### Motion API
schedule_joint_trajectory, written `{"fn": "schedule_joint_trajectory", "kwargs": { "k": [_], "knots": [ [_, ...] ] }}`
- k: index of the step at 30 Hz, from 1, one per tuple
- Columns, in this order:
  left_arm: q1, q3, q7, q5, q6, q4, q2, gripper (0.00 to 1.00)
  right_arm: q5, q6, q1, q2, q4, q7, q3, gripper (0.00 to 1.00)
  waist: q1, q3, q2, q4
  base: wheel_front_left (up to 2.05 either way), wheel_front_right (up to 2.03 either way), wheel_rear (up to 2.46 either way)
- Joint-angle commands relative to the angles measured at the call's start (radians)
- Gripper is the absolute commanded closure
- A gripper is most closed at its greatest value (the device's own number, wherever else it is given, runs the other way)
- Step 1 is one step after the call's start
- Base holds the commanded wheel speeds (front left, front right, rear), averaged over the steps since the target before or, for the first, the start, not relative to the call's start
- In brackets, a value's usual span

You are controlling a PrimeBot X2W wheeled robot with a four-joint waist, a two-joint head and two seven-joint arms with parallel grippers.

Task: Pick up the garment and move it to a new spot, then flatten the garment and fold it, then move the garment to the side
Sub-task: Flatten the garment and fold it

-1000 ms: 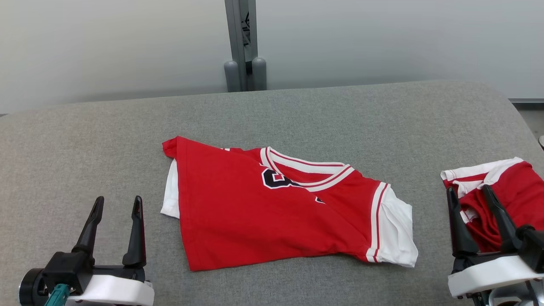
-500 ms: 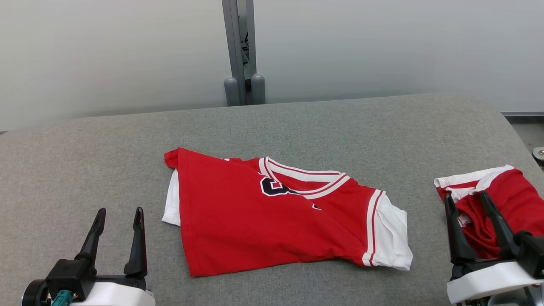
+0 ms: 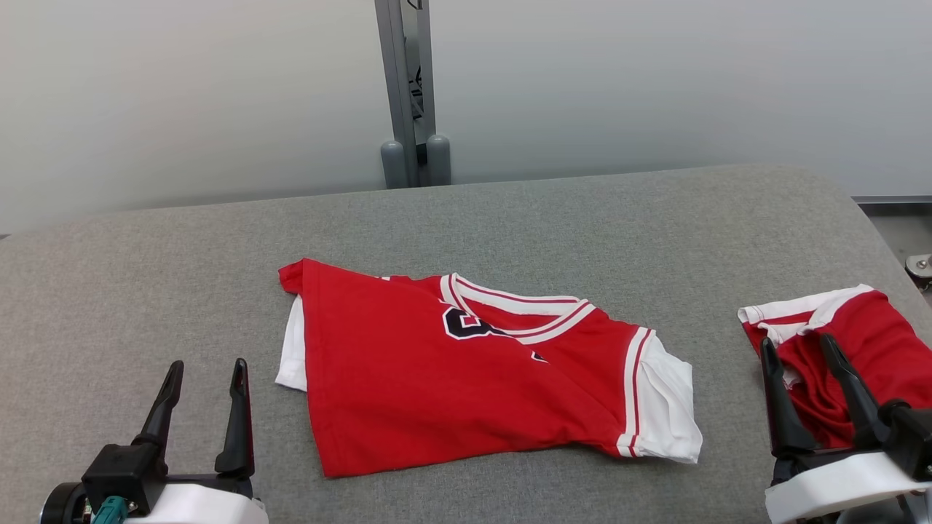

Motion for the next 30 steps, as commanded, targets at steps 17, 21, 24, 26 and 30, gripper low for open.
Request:
{"fn": "schedule_joint_trajectory", "kwargs": {
  "k": [17, 21, 24, 26, 30],
  "knots": [
    [-0.014, -0.006, -0.011, -0.009, 0.011, 0.007, 0.008, 0.00, 0.005, 0.000, 0.005, -0.006, -0.012, 0.008, -0.003, 0.00, 0.0000, -0.001, 0.0000, 0.010, 0.00, 0.00, 0.00],
    [-0.017, -0.008, -0.013, -0.010, 0.014, 0.008, 0.009, 0.00, 0.006, 0.000, 0.005, -0.006, -0.012, 0.008, -0.002, 0.00, 0.0000, -0.002, 0.0000, 0.013, 0.00, 0.00, 0.00],
    [-0.024, -0.010, -0.010, -0.010, 0.014, 0.008, 0.011, 0.00, 0.007, 0.000, 0.005, -0.006, -0.013, 0.009, -0.003, 0.00, 0.0000, -0.001, 0.0000, 0.016, 0.00, 0.00, 0.00],
    [-0.035, -0.018, 0.000, -0.009, 0.012, 0.006, 0.009, 0.00, 0.006, 0.000, 0.004, -0.006, -0.014, 0.011, -0.003, 0.00, 0.0000, 0.000, 0.0000, 0.019, 0.00, 0.00, 0.00],
    [-0.054, -0.052, 0.046, -0.019, -0.014, 0.018, -0.001, 0.00, 0.003, 0.000, -0.003, -0.006, -0.014, 0.014, 0.006, 0.00, 0.0000, 0.007, 0.0000, 0.021, 0.00, 0.00, 0.00]
  ]
}}
